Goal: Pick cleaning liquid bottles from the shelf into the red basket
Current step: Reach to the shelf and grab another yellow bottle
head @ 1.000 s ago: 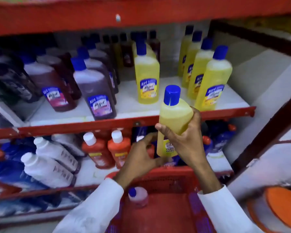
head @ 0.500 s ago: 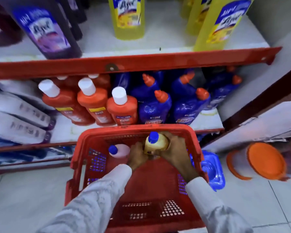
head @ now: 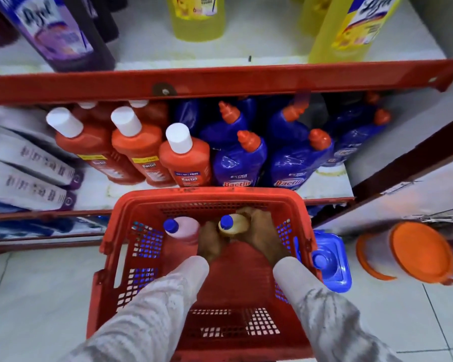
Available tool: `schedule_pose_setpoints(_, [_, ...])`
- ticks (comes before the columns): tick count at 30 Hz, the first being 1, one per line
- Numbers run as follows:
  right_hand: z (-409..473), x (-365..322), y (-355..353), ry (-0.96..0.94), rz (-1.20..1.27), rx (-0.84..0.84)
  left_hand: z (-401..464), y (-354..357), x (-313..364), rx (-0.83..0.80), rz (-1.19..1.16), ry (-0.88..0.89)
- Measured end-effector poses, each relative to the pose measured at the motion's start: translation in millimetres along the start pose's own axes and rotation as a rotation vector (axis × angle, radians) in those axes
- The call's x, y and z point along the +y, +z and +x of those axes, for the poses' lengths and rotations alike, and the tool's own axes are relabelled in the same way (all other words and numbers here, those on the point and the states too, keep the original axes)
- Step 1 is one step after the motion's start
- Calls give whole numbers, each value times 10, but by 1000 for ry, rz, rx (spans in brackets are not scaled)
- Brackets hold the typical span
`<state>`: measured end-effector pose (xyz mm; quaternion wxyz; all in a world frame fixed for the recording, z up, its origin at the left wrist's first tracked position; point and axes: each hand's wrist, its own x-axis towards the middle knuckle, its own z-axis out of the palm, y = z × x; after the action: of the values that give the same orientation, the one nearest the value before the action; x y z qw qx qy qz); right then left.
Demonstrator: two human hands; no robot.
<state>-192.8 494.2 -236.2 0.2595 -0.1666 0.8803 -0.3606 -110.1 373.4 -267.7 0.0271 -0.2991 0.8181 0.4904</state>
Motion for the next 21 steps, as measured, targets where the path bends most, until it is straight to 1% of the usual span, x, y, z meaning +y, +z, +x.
schedule_pose_setpoints(2, [-26,-75,-114,-43,8,15,-133,-174,221,7,34,59])
schedule_pose_setpoints(4, [-100,-215,-343,-77,34,51,-281,-389,452,35,141,134])
schedule_pose_setpoints(6, [-212,-465,-662,-172,50,152,-399,-642,728,98,237,296])
schedule_pose_setpoints(8, [-330,-778,-1002,-322,69,316,-457,-864,1073,208,357,509])
schedule_pose_setpoints(10, [-431,-1123,-1340,-456,51,540,-468,-1052,1473,348,415,722])
schedule_pose_setpoints(12, [-462,-1411,-1618,-581,26,795,-446,-1197,1868,483,473,850])
schedule_pose_setpoints(14, [-472,-1628,-1847,-653,26,1073,-408,-1304,2209,597,554,896])
schedule_pose_setpoints(15, [-452,-1697,-1943,-659,38,1183,-375,-1340,2341,633,580,894])
schedule_pose_setpoints(16, [-400,-1754,-2036,-649,53,1259,-334,-1367,2458,650,609,879])
schedule_pose_setpoints(18, [-267,-1824,-2193,-580,89,1311,-237,-1383,2593,643,663,816])
schedule_pose_setpoints(21, [-26,-1901,-2389,-406,162,1231,-51,-1369,2643,584,743,713])
